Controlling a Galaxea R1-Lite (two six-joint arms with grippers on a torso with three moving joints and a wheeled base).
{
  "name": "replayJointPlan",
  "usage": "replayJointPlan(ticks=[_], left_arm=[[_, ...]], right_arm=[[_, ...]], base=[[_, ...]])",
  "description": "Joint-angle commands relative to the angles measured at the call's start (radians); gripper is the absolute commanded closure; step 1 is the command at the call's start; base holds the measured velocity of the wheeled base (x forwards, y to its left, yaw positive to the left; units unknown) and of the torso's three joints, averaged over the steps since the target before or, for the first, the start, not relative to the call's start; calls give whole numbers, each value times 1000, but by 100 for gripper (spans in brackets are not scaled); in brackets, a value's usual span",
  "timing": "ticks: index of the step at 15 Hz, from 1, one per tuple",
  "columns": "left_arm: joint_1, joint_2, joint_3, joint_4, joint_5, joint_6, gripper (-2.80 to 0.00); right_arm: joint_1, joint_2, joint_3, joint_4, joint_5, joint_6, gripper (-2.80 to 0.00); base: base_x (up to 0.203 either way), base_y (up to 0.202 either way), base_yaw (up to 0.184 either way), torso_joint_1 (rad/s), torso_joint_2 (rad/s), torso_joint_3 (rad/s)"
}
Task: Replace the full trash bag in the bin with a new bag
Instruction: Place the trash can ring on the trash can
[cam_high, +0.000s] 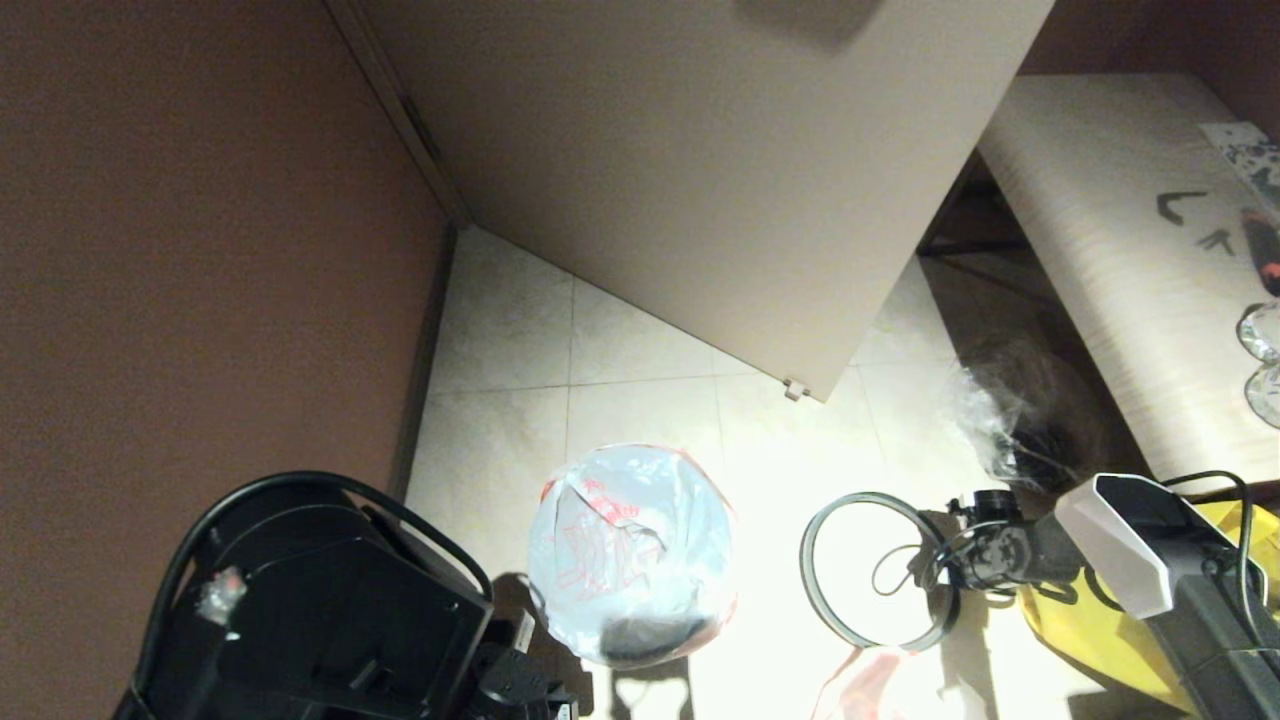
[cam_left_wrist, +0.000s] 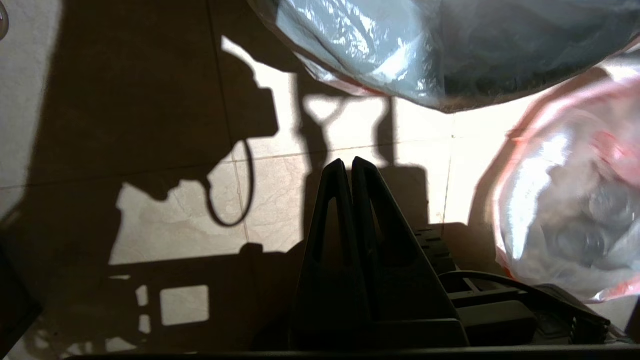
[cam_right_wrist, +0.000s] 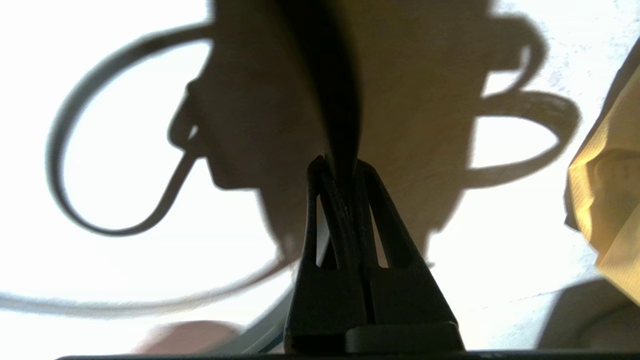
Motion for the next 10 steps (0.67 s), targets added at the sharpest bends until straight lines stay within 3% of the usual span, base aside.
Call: replayJointPlan(ticks=[1, 10], left_arm=[[-3, 3, 4, -8, 2, -4, 0], [-3, 1, 9, -8, 1, -4, 0]], right_arm=[[21, -77, 84, -32, -8, -3, 0], [104, -409, 617, -511, -204, 1, 0]], base=[[0, 0, 0, 0, 0, 0], [0, 0, 0, 0, 0, 0]])
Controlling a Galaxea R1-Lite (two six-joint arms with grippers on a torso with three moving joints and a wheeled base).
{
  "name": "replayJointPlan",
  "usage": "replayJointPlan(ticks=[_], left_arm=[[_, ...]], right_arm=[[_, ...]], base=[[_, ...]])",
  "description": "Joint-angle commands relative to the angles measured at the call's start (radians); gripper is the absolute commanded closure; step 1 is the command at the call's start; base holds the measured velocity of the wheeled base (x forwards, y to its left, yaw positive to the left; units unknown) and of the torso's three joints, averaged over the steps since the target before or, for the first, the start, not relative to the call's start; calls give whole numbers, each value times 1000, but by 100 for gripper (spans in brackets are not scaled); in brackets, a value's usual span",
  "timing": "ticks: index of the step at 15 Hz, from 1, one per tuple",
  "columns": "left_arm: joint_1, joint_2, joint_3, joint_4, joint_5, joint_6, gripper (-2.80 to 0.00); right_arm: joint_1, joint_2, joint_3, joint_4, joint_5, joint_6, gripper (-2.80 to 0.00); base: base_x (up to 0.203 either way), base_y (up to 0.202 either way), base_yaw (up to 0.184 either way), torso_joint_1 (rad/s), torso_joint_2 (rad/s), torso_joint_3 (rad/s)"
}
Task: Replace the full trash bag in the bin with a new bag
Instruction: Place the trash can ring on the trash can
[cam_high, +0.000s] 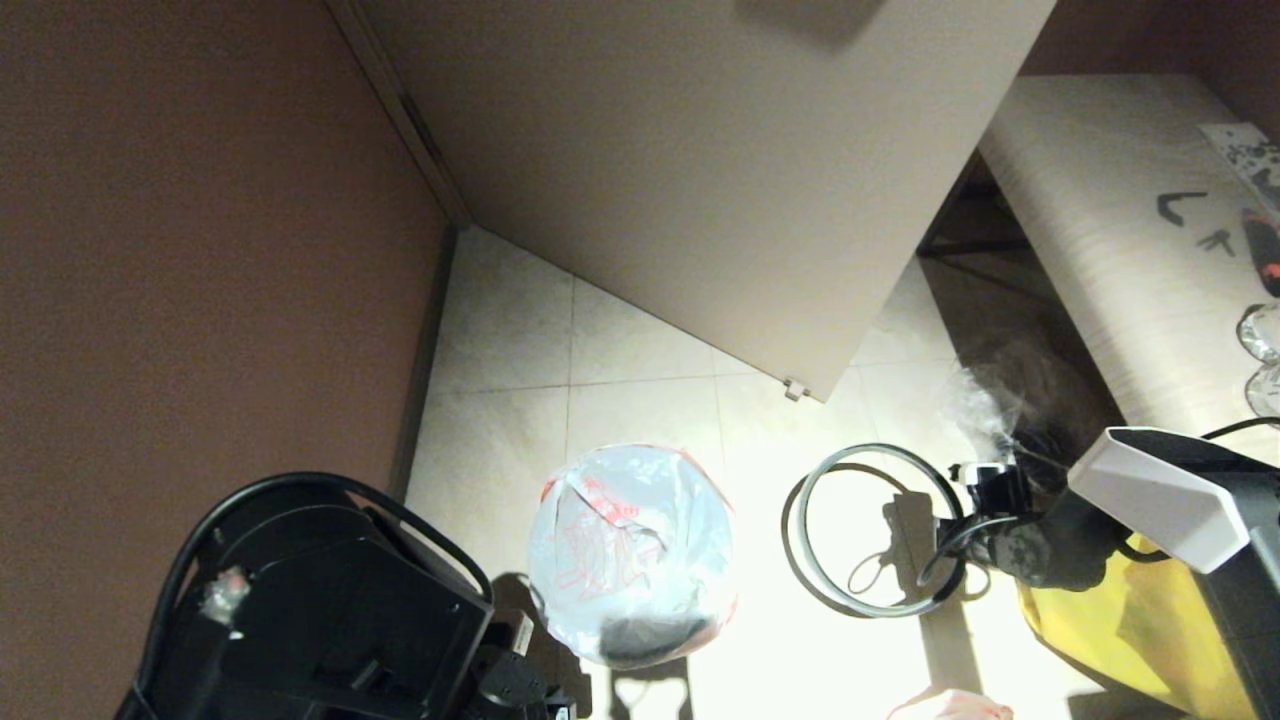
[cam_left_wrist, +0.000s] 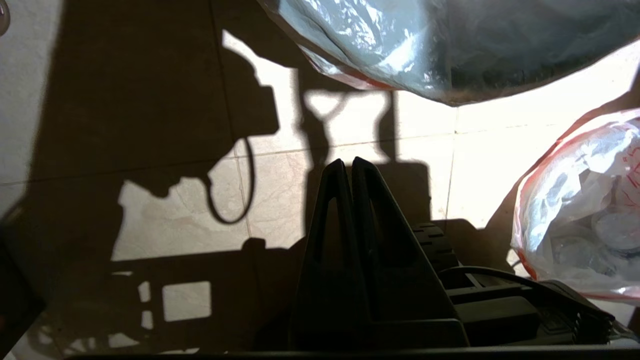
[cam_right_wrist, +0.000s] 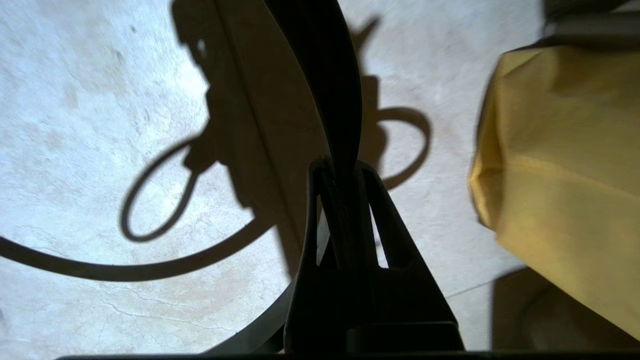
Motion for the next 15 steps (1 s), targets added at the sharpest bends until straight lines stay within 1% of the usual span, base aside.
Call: replayJointPlan(ticks=[1, 4, 6, 8, 10, 12, 13, 15], left_arm=[[-3, -2, 2, -9, 1, -4, 0], [-3, -1, 3, -9, -4, -4, 0], [-1, -3, 4, -9, -4, -4, 0], [-4, -6, 5, -9, -5, -4, 0], [-22, -7, 16, -9, -15, 8, 0], [-21, -23, 29, -9, -49, 13, 0], [-8, -42, 35, -9, -85, 13, 0], [22, -76, 50, -9, -157, 14, 0]], right_arm=[[16, -108, 109, -61, -25, 1, 0], [33, -250, 308, -186, -70, -9, 0], [40, -349, 421, -269, -102, -30, 0], [46, -447, 496, -355, -137, -52, 0], [55, -535, 569, -462, -173, -91, 0], [86, -601, 628, -608, -205, -148, 0], [114, -620, 652, -694, -215, -188, 0], [183, -637, 695, -864, -243, -295, 0]], base=[[0, 0, 0, 0, 0, 0], [0, 0, 0, 0, 0, 0], [0, 0, 0, 0, 0, 0], [0, 0, 0, 0, 0, 0], [0, 0, 0, 0, 0, 0], [0, 0, 0, 0, 0, 0], [0, 0, 0, 0, 0, 0], [0, 0, 0, 0, 0, 0]])
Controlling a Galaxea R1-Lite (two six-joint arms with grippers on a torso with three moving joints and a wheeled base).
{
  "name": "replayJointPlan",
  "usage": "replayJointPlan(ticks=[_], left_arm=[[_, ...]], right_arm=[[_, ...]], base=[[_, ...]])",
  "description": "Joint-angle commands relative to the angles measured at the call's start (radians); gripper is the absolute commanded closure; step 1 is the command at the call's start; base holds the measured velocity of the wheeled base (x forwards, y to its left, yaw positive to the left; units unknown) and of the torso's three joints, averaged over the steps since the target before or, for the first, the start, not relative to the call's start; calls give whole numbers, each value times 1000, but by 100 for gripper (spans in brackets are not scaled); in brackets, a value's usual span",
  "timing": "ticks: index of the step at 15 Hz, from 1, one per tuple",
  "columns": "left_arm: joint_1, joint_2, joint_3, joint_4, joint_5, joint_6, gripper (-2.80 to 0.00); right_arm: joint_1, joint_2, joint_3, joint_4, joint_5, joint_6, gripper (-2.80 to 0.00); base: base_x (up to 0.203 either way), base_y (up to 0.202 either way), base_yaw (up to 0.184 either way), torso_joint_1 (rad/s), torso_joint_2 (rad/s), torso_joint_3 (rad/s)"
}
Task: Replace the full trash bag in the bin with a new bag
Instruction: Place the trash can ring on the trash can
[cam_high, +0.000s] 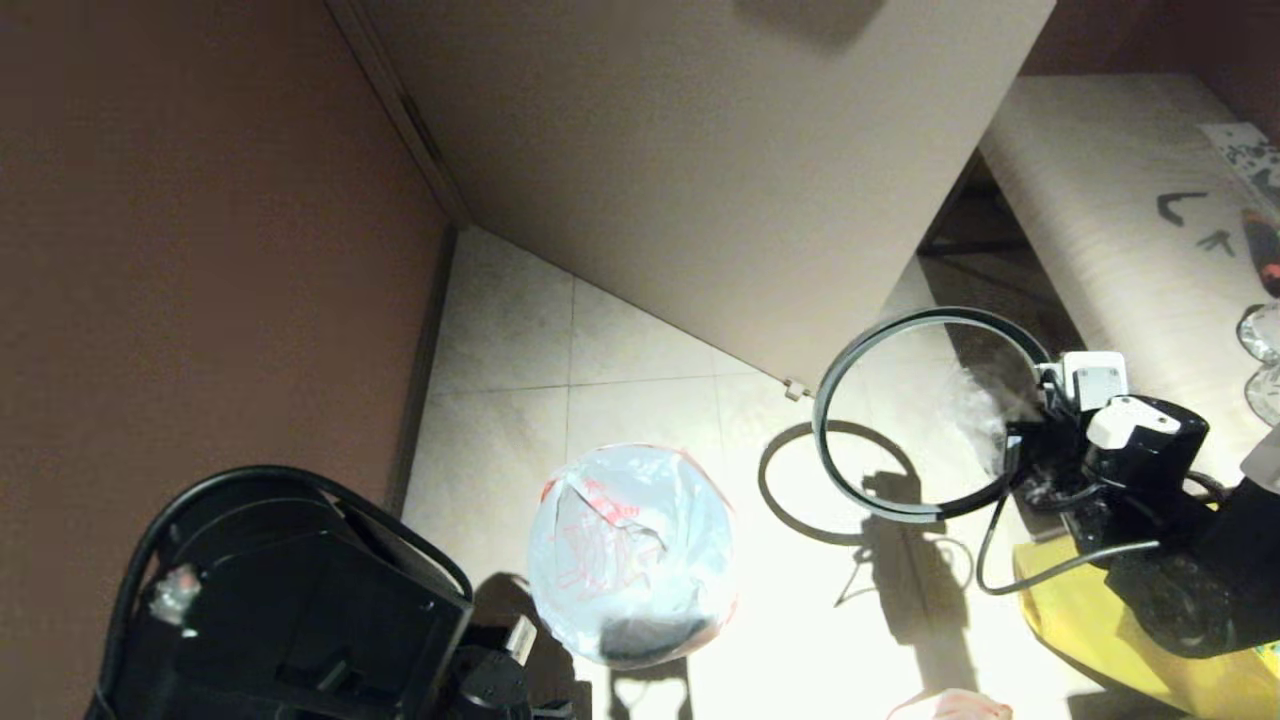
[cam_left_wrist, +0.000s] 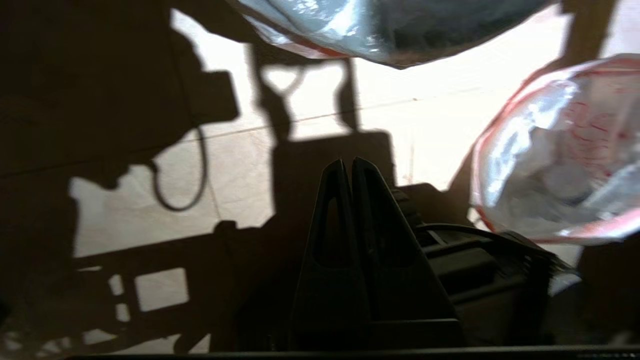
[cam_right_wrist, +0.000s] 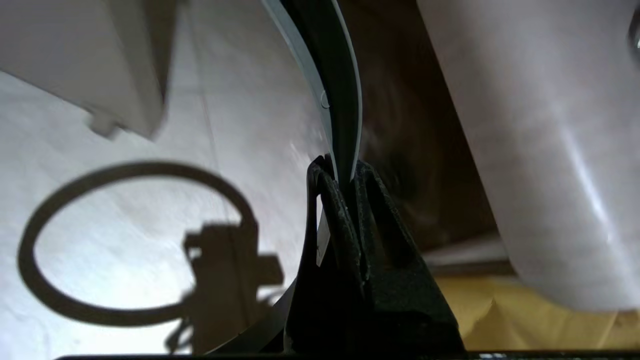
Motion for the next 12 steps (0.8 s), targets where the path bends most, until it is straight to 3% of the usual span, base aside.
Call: replayJointPlan(ticks=[1, 7, 12], left_arm=[[14, -31, 11, -8, -25, -3, 0], [13, -92, 54, -8, -117, 3, 0], [12, -279, 55, 48, -133, 6, 0]], right_arm=[[68, -46, 26, -79, -18, -42, 0], [349, -184, 54, -82, -67, -85, 0], [466, -175, -124, -82, -50, -136, 0]], base=[[0, 0, 0, 0, 0, 0], [0, 0, 0, 0, 0, 0], [0, 0, 0, 0, 0, 0]])
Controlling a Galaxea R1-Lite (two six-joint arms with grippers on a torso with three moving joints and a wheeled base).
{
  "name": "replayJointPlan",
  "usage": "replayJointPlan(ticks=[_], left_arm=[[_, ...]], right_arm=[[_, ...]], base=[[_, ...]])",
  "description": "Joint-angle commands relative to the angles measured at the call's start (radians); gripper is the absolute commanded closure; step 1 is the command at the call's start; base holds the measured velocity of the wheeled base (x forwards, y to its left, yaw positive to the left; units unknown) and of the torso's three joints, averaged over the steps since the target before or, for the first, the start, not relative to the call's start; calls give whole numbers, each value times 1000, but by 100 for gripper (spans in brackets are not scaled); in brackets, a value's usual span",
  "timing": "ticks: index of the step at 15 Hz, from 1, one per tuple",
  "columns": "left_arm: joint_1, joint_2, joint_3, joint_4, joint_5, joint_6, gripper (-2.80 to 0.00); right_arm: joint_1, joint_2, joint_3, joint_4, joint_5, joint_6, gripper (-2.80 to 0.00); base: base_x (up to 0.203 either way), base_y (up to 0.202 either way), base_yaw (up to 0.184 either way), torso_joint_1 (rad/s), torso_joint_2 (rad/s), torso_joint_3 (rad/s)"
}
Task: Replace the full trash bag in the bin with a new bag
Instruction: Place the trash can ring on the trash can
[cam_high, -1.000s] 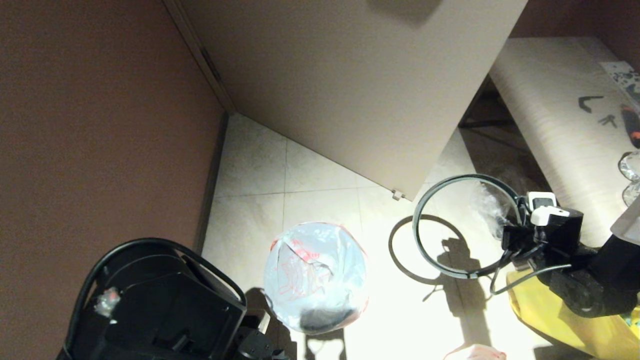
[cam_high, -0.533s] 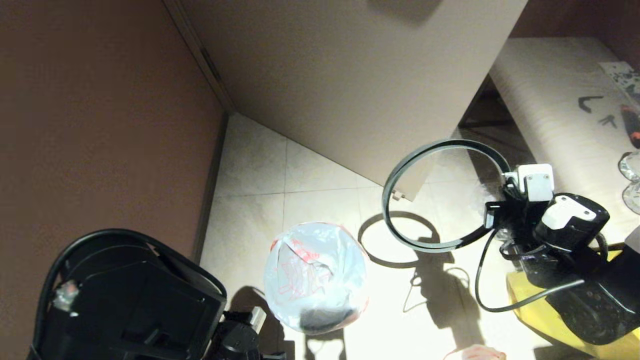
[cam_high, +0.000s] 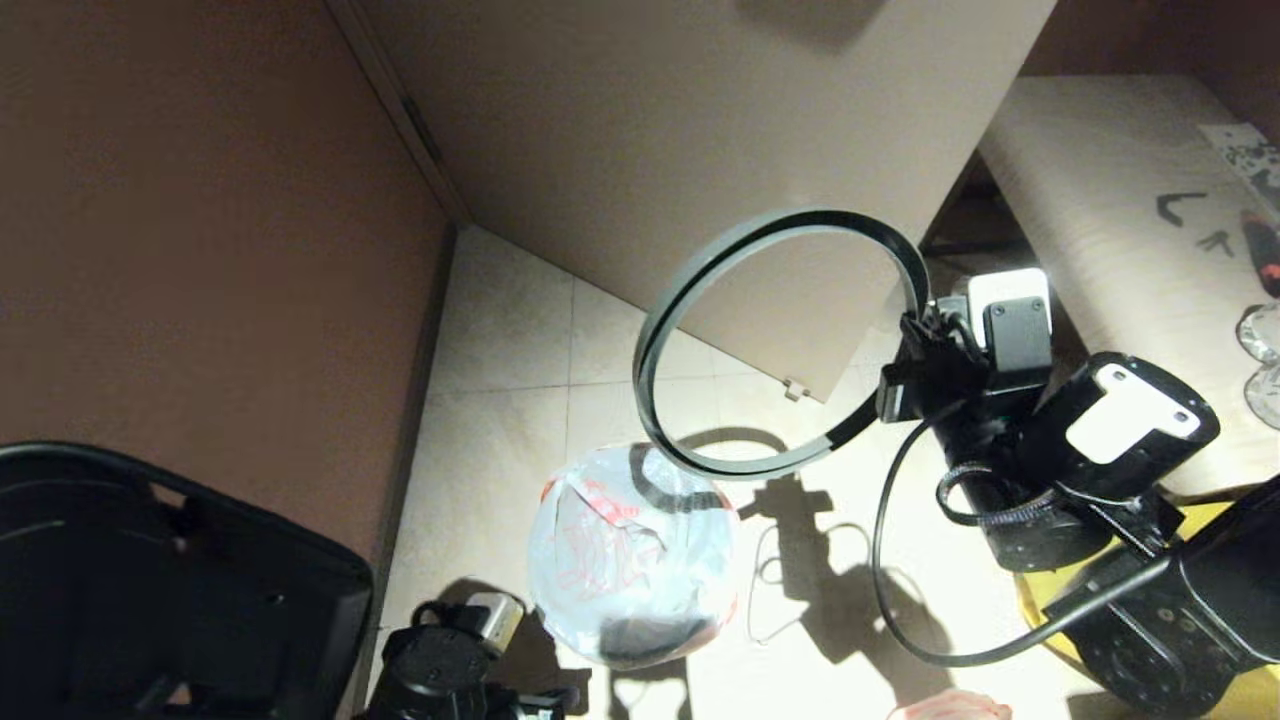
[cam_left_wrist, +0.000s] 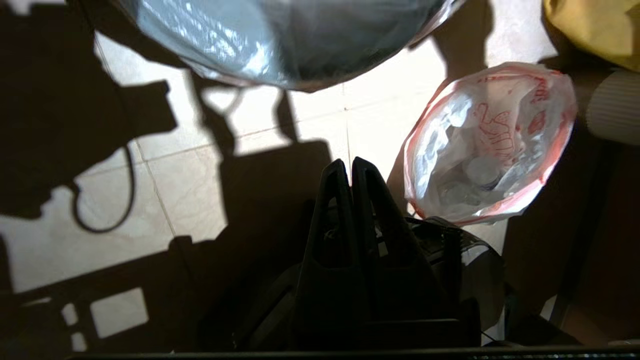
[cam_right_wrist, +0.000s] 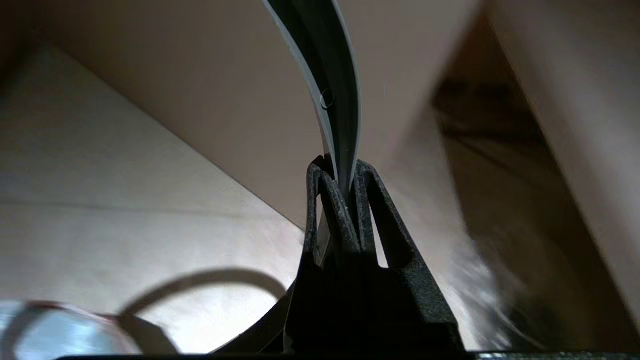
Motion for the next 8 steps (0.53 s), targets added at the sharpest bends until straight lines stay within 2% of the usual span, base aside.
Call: replayJointPlan(ticks=[1, 3, 5, 6, 8], left_arm=[[12, -95, -1, 20, 3, 15, 0], [47, -122, -55, 43, 6, 74, 0], [75, -153, -166, 147, 29, 126, 0], [97, -190, -262, 259, 41, 143, 0], [128, -353, -426, 601, 51, 152, 0]], right_arm=[[40, 5, -44, -8, 13, -4, 0], [70, 42, -53, -8, 21, -1, 0], [72, 73, -66, -8, 32, 13, 0], [66, 86, -71, -8, 47, 32, 0], [22, 121, -87, -8, 71, 38, 0]], base=[[0, 0, 0, 0, 0, 0], [0, 0, 0, 0, 0, 0], [0, 0, 0, 0, 0, 0], [0, 0, 0, 0, 0, 0], [0, 0, 0, 0, 0, 0]])
